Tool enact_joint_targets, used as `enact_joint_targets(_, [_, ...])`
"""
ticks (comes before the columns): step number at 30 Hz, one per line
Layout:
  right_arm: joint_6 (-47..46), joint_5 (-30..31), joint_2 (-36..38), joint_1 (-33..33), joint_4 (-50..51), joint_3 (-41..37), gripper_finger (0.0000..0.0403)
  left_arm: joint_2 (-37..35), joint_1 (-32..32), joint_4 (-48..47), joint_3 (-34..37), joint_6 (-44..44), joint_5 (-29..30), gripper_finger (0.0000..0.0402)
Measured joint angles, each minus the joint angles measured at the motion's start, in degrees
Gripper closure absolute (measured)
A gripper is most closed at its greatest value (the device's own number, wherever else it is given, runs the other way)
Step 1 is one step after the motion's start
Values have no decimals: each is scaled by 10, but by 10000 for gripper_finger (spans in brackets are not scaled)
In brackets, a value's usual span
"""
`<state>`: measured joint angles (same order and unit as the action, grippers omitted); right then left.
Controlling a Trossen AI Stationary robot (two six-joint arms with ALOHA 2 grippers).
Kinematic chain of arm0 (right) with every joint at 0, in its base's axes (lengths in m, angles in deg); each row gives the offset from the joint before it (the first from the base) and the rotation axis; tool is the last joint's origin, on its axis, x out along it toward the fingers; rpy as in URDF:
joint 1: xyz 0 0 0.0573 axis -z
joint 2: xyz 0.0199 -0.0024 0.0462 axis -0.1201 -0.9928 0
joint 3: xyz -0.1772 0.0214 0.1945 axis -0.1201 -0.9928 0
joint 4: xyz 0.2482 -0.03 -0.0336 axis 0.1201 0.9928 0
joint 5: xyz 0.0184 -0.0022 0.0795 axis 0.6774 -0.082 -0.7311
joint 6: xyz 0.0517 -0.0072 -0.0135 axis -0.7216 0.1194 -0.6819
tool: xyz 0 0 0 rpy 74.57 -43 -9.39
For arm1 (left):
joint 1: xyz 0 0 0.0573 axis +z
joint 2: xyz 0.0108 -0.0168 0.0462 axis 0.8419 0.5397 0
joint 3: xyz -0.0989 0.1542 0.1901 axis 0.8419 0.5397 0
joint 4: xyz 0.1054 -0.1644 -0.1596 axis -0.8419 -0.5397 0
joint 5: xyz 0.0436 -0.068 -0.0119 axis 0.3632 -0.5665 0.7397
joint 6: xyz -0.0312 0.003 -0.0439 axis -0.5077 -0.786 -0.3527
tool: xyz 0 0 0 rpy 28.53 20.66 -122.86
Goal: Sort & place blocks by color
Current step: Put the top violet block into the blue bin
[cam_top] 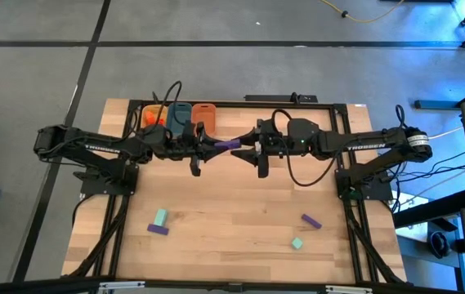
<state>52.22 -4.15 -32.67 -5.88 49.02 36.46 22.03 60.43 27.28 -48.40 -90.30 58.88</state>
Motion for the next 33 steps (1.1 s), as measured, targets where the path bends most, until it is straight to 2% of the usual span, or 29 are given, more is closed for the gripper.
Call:
enact_joint_targets(6, [3,9,14,18,11,0,123,-3,0,-4,0,0,-1,355])
enact_joint_targets(9, [28,10,45,29,41,0,112,-31,8,-53,0,4,-4,355])
enact_joint_targets(17, [60,30,149,50,221,0,110,-195,46,-280,0,61,-11,355])
enact_joint_targets(24, [61,34,208,49,313,0,114,-321,52,-406,0,83,-11,355])
enact_joint_targets(28, [47,41,230,45,297,-28,122,-360,52,-442,0,83,1,355])
enact_joint_targets(33, [18,58,245,33,211,-79,123,-372,51,-451,0,81,9,355])
